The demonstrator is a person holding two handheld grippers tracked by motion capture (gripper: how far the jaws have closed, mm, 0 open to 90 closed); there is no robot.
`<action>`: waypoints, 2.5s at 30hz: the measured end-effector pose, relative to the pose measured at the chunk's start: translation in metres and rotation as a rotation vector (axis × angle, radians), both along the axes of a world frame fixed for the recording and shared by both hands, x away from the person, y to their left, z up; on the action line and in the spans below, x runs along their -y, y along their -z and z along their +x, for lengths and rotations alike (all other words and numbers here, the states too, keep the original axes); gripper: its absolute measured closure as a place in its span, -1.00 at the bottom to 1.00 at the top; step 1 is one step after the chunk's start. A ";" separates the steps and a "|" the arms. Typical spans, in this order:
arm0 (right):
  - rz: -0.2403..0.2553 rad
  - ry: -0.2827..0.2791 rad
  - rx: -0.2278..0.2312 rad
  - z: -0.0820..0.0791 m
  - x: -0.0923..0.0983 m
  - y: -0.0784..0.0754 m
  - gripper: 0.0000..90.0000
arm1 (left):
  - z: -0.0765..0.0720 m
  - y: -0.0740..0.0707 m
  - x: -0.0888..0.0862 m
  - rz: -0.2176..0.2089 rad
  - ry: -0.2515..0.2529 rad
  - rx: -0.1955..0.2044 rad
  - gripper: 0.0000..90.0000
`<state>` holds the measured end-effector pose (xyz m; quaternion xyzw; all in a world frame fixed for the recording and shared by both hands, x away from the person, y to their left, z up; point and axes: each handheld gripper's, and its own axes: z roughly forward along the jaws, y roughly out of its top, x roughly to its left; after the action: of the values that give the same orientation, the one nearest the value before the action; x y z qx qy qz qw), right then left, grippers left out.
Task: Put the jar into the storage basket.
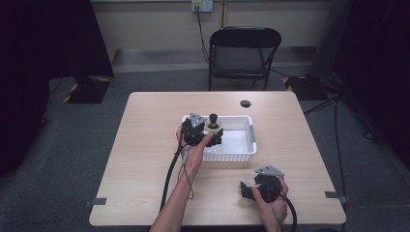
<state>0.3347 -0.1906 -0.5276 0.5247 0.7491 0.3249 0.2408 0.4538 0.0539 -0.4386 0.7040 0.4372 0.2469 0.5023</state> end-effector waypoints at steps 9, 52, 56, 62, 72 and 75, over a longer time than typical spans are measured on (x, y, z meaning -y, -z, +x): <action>0.000 0.000 0.000 0.000 0.000 0.000 -1.00 | -0.012 -0.009 -0.009 -0.005 -0.019 0.013 -0.98; 0.000 0.000 0.000 0.000 0.000 0.000 -1.00 | -0.068 -0.020 -0.064 -0.046 -0.107 0.001 -0.98; 0.000 0.000 0.000 0.000 0.000 0.000 -1.00 | -0.075 -0.022 -0.068 -0.053 -0.110 0.020 -0.98; 0.001 0.001 -0.001 0.000 0.000 0.000 -1.00 | -0.087 -0.020 -0.071 -0.046 -0.119 0.010 -0.99; 0.000 0.001 0.000 0.000 0.000 0.000 -1.00 | -0.104 -0.008 -0.078 -0.049 -0.114 0.015 -0.99; 0.000 0.000 0.000 0.000 0.000 0.000 -1.00 | -0.110 -0.003 -0.085 -0.069 -0.124 -0.004 -0.99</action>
<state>0.3348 -0.1906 -0.5276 0.5249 0.7489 0.3250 0.2409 0.3442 0.1386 -0.4358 0.6584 0.4891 0.2608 0.5091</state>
